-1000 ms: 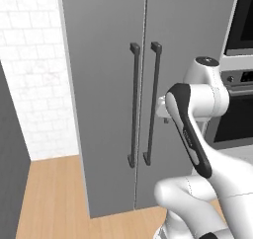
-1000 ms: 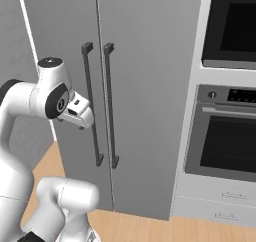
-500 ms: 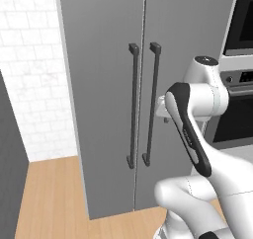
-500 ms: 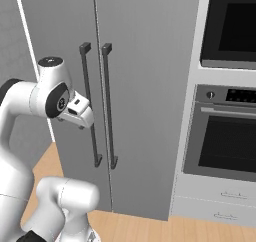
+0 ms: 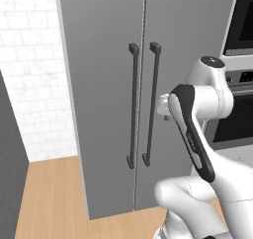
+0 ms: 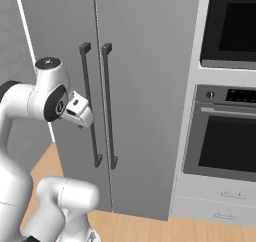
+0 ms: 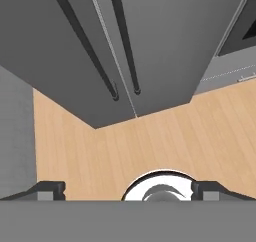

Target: Grab a lemon wedge from the fridge and one ice cube from the ice bowl, and put them in the glass of lemonade.

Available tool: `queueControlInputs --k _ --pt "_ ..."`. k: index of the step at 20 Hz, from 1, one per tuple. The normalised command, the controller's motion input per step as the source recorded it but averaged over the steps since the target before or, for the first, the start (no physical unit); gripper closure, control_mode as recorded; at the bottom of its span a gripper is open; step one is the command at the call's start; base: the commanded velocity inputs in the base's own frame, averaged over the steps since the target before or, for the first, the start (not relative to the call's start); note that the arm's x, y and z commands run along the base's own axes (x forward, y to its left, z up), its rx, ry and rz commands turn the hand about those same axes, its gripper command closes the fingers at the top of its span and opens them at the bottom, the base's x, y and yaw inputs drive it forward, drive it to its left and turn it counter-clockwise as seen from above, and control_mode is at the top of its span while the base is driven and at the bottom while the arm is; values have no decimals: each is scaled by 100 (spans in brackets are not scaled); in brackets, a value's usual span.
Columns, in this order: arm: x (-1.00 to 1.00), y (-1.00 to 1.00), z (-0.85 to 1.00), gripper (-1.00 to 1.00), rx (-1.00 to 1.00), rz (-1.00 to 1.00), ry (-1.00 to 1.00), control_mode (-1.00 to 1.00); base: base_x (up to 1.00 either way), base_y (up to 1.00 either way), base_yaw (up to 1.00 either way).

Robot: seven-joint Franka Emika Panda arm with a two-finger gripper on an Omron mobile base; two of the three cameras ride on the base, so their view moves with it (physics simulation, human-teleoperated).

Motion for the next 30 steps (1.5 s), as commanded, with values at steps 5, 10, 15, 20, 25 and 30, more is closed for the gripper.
queueControlInputs --k 5,10,15,20,25,30 --pt "36 11 27 -100 8 -1 -22 -100 0 0 0" --pt "95 37 15 -100 1 -2 -6 -100 0 0 0" --pt "79 7 -4 -100 -31 -4 23 -100 0 0 0" --pt "17 -9 12 -100 -34 0 20 -100 0 0 0" --pt "19 -61 -18 -100 -1 5 -4 -100 0 0 0" --pt "35 -57 -9 -100 9 13 -11 -100 0 0 0"
